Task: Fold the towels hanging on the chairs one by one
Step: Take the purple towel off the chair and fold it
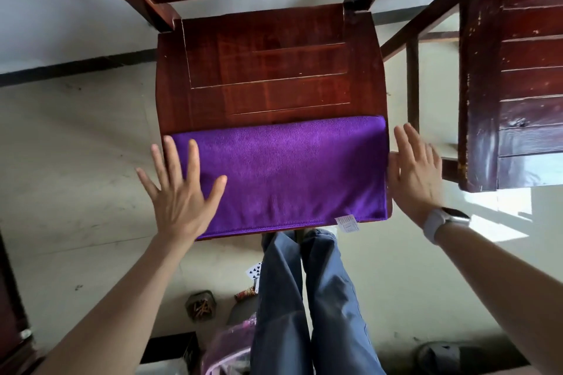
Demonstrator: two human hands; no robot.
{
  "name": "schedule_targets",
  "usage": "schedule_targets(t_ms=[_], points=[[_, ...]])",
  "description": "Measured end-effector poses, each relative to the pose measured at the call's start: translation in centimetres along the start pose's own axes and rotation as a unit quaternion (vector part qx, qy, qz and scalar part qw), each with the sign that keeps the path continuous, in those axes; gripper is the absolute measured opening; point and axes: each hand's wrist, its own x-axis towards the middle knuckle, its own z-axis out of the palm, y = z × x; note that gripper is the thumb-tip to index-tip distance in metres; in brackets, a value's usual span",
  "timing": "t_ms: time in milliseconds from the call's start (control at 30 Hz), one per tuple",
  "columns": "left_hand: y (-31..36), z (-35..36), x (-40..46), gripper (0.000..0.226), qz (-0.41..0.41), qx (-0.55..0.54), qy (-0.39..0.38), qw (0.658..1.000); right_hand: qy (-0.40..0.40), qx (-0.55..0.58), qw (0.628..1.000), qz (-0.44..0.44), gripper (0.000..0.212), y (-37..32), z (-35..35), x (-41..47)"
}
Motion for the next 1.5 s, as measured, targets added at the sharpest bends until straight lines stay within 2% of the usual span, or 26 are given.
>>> schedule_targets(t_ms=[67, 100, 200, 267, 367, 467, 600, 667, 767, 867, 933, 1000, 1033, 1133, 1200, 1267, 1300, 1333, 1367, 1400, 1467, 1500], points=[[1.1, 0.2, -1.3, 0.078, 0.034, 0.003, -0.007, 0.999, 0.053, 0.055, 0.996, 0.045, 0.049, -1.1, 0.0, -1.1], [1.7, 0.5, -1.9, 0.077, 0.048, 0.005, -0.014, 0.999, 0.054, 0.084, 0.992, 0.073, 0.043, -1.7, 0.2, -1.4], [2.6, 1.5, -3.0, 0.074, 0.054, 0.011, -0.044, 0.998, 0.013, 0.15, 0.97, 0.191, 0.025, -3.0, 0.8, -0.7], [2.8, 1.9, -3.2, 0.074, 0.038, 0.012, -0.062, 0.997, -0.01, 0.161, 0.95, 0.268, 0.025, -3.6, 1.1, -0.2], [2.8, 2.1, -3.0, 0.075, 0.027, 0.01, -0.072, 0.997, -0.05, 0.153, 0.932, 0.325, 0.025, -3.9, 1.3, 0.5], [2.8, 2.1, -3.0, 0.075, 0.03, 0.008, -0.076, 0.997, -0.095, 0.144, 0.927, 0.332, 0.023, -4.3, 0.9, 1.1], [2.7, 1.8, -2.9, 0.076, 0.03, 0.008, -0.083, 0.996, -0.076, 0.143, 0.932, 0.325, 0.012, -5.1, 0.1, 0.5], [2.7, 1.5, -2.9, 0.075, 0.034, 0.004, -0.089, 0.995, -0.066, 0.203, 0.924, 0.317, 0.013, -5.4, -0.4, -0.1], [2.7, 0.9, -2.8, 0.075, 0.042, -0.022, -0.097, 0.994, -0.059, 0.302, 0.901, 0.306, 0.037, -5.3, -2.3, -0.3], [2.6, 0.0, -2.6, 0.067, 0.031, -0.09, -0.1, 0.99, -0.106, 0.429, 0.861, 0.253, 0.027, -5.8, -4.9, -0.6], [2.7, -1.0, -2.5, 0.051, -0.002, -0.195, -0.08, 0.978, -0.144, 0.514, 0.82, 0.206, 0.027, -7.3, -6.7, -0.9], [2.9, -2.5, -2.8, 0.033, -0.088, -0.353, -0.061, 0.929, -0.173, 0.54, 0.806, 0.171, 0.034, -9.6, -7.8, -1.2], [2.9, -3.4, -3.1, 0.026, -0.144, -0.439, -0.066, 0.885, -0.191, 0.529, 0.813, 0.154, 0.036, -11.1, -8.2, -1.4], [2.5, -5.2, -4.2, 0.019, -0.271, -0.661, -0.104, 0.692, -0.261, 0.486, 0.83, 0.08, 0.04, -16.5, -8.2, -2.2], [2.1, -5.1, -4.9, 0.019, -0.323, -0.733, -0.117, 0.587, -0.307, 0.475, 0.824, 0.042, 0.041, -20.1, -7.3, -2.8], [1.6, -4.5, -5.3, 0.027, -0.358, -0.769, -0.11, 0.518, -0.348, 0.482, 0.803, 0.038, 0.037, -23.0, -5.7, -3.1], [1.4, -4.2, -5.4, 0.032, -0.37, -0.781, -0.104, 0.492, -0.349, 0.466, 0.812, 0.032, 0.032, -24.0, -4.9, -3.0], [1.2, -4.0, -5.5, 0.034, -0.379, -0.784, -0.097, 0.482, -0.324, 0.419, 0.848, 0.008, 0.029, -24.6, -4.1, -2.7], [1.0, -3.6, -5.5, 0.033, -0.39, -0.773, -0.086, 0.493, -0.278, 0.343, 0.897, -0.034, 0.028, -24.7, -3.3, -2.1], [0.7, -3.1, -5.5, 0.034, -0.388, -0.742, -0.083, 0.541, -0.223, 0.257, 0.937, -0.081, 0.029, -24.6, -2.7, -1.3], [0.3, -1.9, -5.7, 0.043, -0.351, -0.619, -0.074, 0.699, -0.146, 0.123, 0.97, -0.153, 0.032, -24.3, -2.0, 0.6], [0.3, -1.4, -5.8, 0.045, -0.335, -0.56, -0.059, 0.756, -0.144, 0.072, 0.971, -0.176, 0.034, -24.1, -1.7, 1.5]])
